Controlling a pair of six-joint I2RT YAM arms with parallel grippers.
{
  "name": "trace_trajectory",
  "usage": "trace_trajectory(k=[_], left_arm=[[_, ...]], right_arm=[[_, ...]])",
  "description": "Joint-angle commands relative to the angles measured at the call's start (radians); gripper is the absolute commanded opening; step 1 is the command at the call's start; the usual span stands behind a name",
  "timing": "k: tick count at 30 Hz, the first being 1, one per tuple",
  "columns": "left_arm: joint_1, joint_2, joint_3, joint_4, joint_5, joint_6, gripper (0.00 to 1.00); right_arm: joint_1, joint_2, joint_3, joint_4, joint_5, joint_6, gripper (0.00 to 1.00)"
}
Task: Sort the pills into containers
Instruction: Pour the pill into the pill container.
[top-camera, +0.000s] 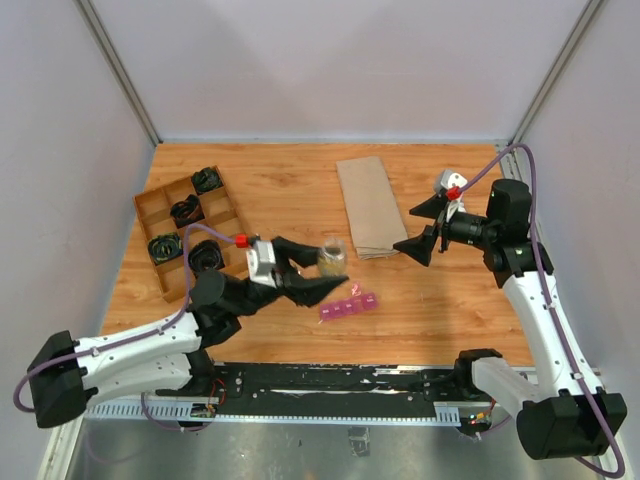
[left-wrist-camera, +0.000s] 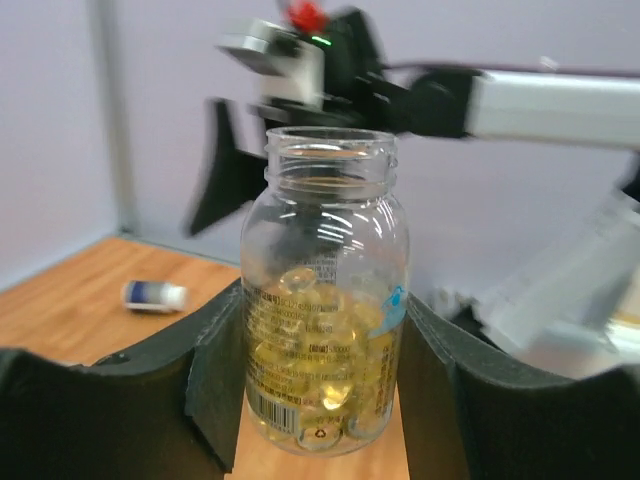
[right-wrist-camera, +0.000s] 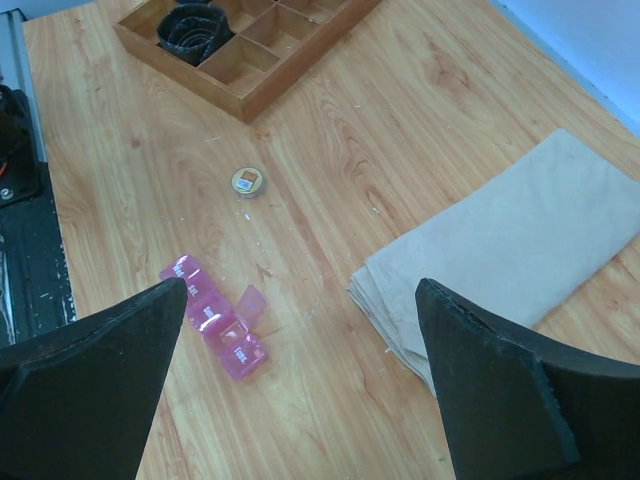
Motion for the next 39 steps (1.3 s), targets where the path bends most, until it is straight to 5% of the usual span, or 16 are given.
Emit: trace_trajectory(k=[1, 3, 4, 6, 8, 19, 26, 30, 39], left_arm=[[-0.177, -0.070, 0.059, -0.276, -0.191, 0.254, 0.00], [0.061, -0.101, -0.085, 0.062, 0.050, -0.082, 0.00], [0.140, -0.090, -0.101, 0.083, 0.139, -0.144, 0.00], [0.006, -0.105, -0.035, -0.211, 0.006, 0.125, 0.00], [-0.189, -0.117, -0.038, -0.280, -0.162, 0.314, 0.00], [-0.152, -0.054, -0.366, 0.218, -0.020, 0.224, 0.00], [-0.156, 0.201, -0.387, 0.242, -0.039, 0.216, 0.00], [-0.156, 0.332, -0.329, 0.184, -0.046, 0.227, 0.00], [-0.157, 0.437, -0.115, -0.216, -0.023, 0.328, 0.00]], right_arm=[[-0.034, -0.025, -0.022, 0.034, 0.015, 0.020, 0.99], [-0.039, -0.032, -0.029, 0.042, 0.014, 0.019, 0.99], [-0.039, -0.031, -0.030, 0.044, 0.012, 0.024, 0.99], [-0.039, -0.025, -0.028, 0.044, 0.007, 0.028, 0.99], [-0.041, -0.026, -0.031, 0.038, 0.014, 0.021, 0.99], [-0.043, -0.003, -0.037, 0.018, 0.013, -0.015, 0.99], [-0.042, 0.039, -0.023, -0.090, 0.050, -0.176, 0.99], [-0.040, 0.077, -0.005, -0.180, 0.086, -0.277, 0.99], [-0.042, 0.112, 0.019, -0.241, 0.147, -0.338, 0.99]])
